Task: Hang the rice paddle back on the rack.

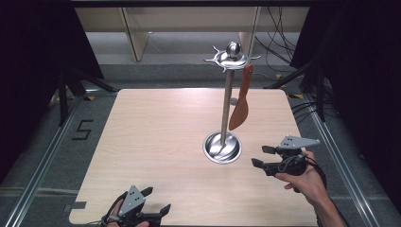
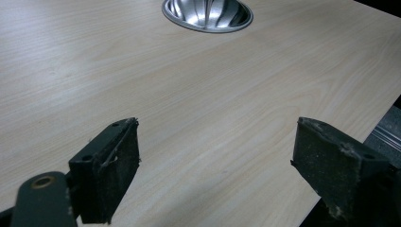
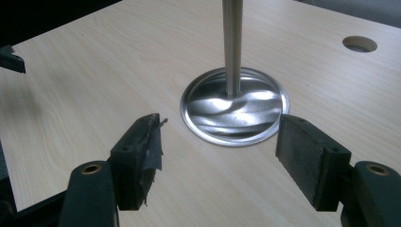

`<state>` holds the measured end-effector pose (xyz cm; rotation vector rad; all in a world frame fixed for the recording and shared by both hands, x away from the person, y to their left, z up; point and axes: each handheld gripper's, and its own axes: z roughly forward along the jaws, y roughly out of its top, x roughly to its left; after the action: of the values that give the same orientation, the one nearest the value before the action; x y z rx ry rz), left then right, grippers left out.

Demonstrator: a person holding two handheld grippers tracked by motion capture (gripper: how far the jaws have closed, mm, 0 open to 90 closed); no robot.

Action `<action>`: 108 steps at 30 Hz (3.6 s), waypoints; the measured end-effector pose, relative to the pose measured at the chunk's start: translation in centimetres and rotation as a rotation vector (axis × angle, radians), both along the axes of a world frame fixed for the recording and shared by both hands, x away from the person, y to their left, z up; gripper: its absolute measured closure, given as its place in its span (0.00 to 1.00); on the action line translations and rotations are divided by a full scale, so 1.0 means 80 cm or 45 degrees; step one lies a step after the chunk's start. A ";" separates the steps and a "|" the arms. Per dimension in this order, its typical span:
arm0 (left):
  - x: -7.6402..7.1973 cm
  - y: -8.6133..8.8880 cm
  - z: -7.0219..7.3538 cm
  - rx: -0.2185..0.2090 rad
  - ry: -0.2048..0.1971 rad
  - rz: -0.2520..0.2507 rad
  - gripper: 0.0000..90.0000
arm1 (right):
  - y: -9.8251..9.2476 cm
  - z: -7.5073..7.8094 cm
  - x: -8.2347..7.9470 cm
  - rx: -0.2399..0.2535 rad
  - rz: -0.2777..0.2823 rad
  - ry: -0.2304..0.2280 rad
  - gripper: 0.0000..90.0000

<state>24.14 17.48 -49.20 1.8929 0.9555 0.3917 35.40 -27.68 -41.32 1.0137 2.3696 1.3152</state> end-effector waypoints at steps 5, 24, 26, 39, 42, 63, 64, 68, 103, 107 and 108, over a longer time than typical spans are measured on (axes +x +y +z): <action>-0.001 -0.002 0.000 -0.020 0.000 0.013 0.17 | 0.000 -0.006 -0.002 -0.017 0.004 0.007 0.36; -0.002 -0.001 0.000 -0.012 -0.004 0.005 0.17 | 0.009 -0.025 -0.012 -0.034 0.045 0.032 0.36; -0.002 -0.001 0.000 -0.012 -0.003 0.004 0.17 | 0.011 -0.027 -0.015 -0.033 0.039 0.049 0.36; -0.002 -0.002 0.000 -0.026 -0.002 0.020 0.17 | 0.015 -0.042 -0.028 -0.008 0.056 0.072 0.34; -0.002 -0.001 0.000 -0.011 -0.001 0.013 0.17 | 0.014 -0.045 -0.028 -0.014 0.069 0.055 0.34; -0.001 -0.001 0.000 -0.021 0.001 0.014 0.17 | 0.006 -0.058 -0.041 0.010 0.042 0.093 0.33; 0.000 0.001 0.000 0.019 -0.002 0.007 0.17 | 0.005 -0.059 -0.041 0.009 0.039 0.093 0.33; -0.001 0.000 -0.001 -0.011 -0.001 0.006 0.17 | 0.003 -0.060 -0.043 -0.012 0.048 0.068 0.33; -0.002 -0.001 0.000 -0.043 -0.016 0.013 0.16 | -0.008 -0.071 -0.066 -0.061 0.039 0.077 0.24; -0.001 0.000 0.000 -0.023 -0.016 0.015 0.16 | -0.010 -0.071 -0.068 -0.046 0.057 0.076 0.24; -0.001 0.000 -0.001 -0.033 -0.018 0.010 0.16 | -0.011 -0.071 -0.069 -0.057 0.038 0.070 0.24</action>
<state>24.09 17.50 -49.24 1.8615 0.9550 0.3952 29.85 -28.57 -46.99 1.0183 2.4520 1.2545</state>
